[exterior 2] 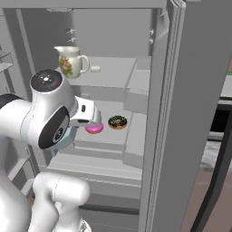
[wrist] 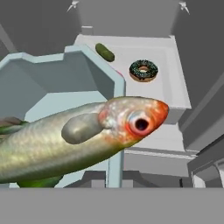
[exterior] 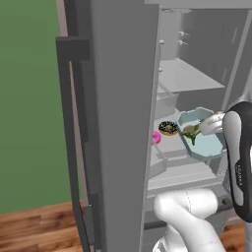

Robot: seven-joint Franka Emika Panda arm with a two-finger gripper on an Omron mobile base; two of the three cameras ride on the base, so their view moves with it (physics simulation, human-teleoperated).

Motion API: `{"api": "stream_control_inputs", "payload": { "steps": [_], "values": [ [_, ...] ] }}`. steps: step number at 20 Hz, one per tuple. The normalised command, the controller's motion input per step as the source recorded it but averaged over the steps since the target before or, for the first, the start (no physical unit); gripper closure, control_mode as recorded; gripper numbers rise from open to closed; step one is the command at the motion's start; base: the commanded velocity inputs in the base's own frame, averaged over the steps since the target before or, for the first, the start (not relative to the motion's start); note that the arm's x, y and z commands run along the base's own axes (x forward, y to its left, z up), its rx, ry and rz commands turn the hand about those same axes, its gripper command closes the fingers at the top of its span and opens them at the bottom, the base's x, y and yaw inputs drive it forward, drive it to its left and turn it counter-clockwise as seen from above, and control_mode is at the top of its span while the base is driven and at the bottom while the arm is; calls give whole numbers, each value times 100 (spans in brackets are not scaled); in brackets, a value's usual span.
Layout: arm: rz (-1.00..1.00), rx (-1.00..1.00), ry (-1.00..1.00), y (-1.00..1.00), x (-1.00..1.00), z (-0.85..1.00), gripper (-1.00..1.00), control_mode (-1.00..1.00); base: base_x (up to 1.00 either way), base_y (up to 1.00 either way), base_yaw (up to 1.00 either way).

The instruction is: Place the tupperware on the second highest shelf of the fridge. Make space for the tupperware among the existing items by rearranging them on the shelves if needed. Close the fridge door when finished.

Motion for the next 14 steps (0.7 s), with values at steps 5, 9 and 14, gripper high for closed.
{"api": "stream_control_inputs", "payload": {
  "steps": [5, 9, 14],
  "values": [
    [-13, -2, 0, 2, 26, -14, 100, -100, 9, 4, -5],
    [-9, 0, 0, -2, 23, -30, 100, -100, 0, 0, 0],
    [-4, 0, 0, -2, 2, -43, 100, -100, 0, 0, 0]
  ]
}}
